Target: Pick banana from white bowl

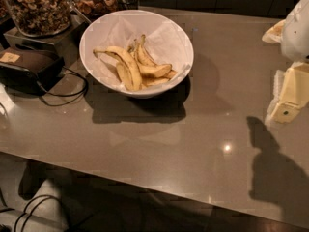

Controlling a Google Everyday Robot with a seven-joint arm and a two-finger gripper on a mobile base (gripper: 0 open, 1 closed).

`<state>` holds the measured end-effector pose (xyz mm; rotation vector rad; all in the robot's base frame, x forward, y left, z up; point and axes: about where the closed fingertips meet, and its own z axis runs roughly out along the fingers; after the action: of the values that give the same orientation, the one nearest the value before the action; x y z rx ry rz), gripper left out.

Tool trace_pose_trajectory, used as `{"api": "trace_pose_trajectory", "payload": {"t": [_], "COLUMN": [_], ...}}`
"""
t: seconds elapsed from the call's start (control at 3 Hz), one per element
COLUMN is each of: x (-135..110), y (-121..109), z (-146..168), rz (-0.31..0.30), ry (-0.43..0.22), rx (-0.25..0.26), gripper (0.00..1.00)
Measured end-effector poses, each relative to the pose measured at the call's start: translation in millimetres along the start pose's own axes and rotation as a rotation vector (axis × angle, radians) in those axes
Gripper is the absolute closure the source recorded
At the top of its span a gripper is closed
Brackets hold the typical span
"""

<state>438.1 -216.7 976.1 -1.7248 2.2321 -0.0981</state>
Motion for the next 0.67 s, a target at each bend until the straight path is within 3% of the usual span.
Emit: {"api": "trace_pose_trajectory", "payload": {"t": [0.33, 0.67], "x": [0.0, -12.1], "y": [0.0, 3.4], "z": [0.0, -1.6], "rz": [0.0, 0.047], "ry": [0.0, 0.043], "rx": [0.0, -0.008], "gripper": [0.0, 0.0]}}
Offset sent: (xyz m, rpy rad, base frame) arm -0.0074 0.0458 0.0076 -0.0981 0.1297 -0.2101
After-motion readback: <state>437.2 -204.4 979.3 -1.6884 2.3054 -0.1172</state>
